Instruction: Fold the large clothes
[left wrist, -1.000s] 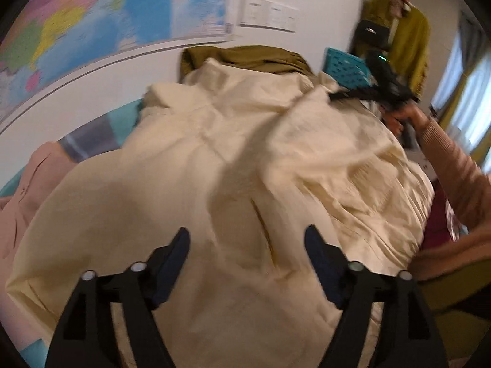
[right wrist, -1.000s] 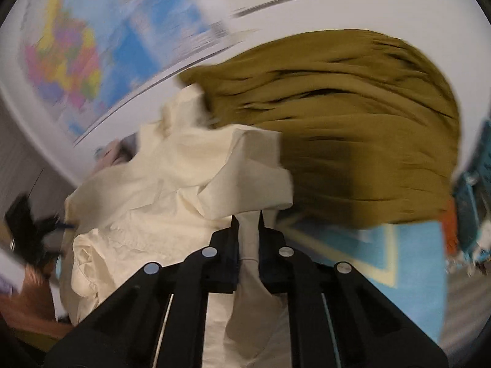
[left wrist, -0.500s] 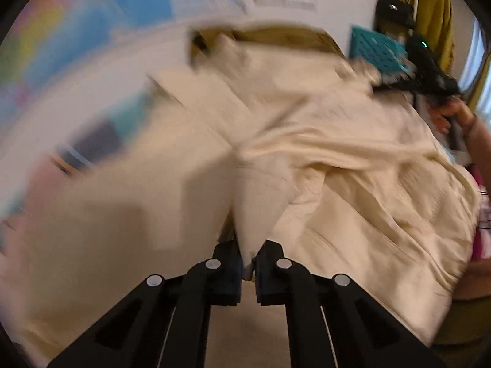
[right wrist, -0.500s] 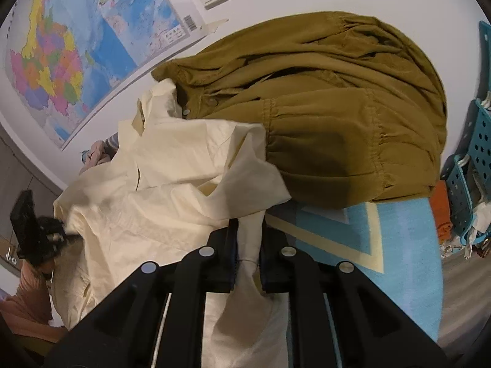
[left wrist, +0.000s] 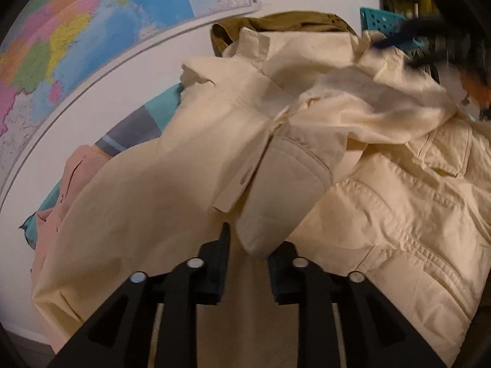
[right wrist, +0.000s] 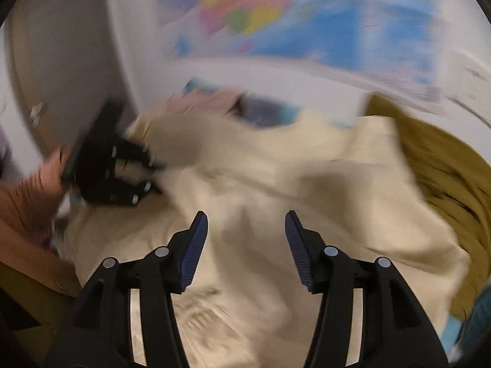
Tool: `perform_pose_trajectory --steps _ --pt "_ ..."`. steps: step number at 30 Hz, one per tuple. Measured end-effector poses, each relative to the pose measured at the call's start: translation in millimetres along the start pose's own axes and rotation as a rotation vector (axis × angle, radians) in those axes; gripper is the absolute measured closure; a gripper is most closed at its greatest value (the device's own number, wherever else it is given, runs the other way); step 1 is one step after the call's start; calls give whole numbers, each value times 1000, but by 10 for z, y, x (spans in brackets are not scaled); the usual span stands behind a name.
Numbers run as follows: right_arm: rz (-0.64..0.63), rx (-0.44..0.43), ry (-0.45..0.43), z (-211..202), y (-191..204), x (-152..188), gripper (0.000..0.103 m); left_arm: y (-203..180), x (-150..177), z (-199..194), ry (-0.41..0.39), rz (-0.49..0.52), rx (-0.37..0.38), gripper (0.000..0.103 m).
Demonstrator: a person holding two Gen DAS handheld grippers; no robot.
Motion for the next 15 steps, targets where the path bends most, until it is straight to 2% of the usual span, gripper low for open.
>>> perform_pose_trajectory --steps 2,4,5,7,8,10,13,14,15 --pt "-80 12 69 296 182 39 53 31 6 -34 -10 -21 13 76" --pt "-135 25 133 556 293 143 77 58 40 -37 -6 -41 14 76" --pt "-155 27 180 672 336 245 95 67 58 -43 -2 -52 13 75" --pt "-149 -37 229 714 444 437 97 108 96 -38 13 -101 35 65" --pt "-170 -57 253 699 512 550 98 139 120 -50 17 -130 54 62" --pt "-185 -63 276 624 554 683 96 208 135 -133 -11 -197 109 62" --pt "-124 -93 246 399 527 698 80 239 87 -291 -51 -283 220 61" --pt "-101 -105 215 298 491 654 70 229 48 -347 -67 -292 250 57" --pt "-73 -109 181 201 433 599 64 208 11 -384 -82 -290 269 48"
Point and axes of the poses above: each gripper's, at about its wrist camera, not at the fingertips, and z roughly the way its jaws point, y to its left, x to its underside, the point moved 9 cm from there along z, roughly the way its jaws point
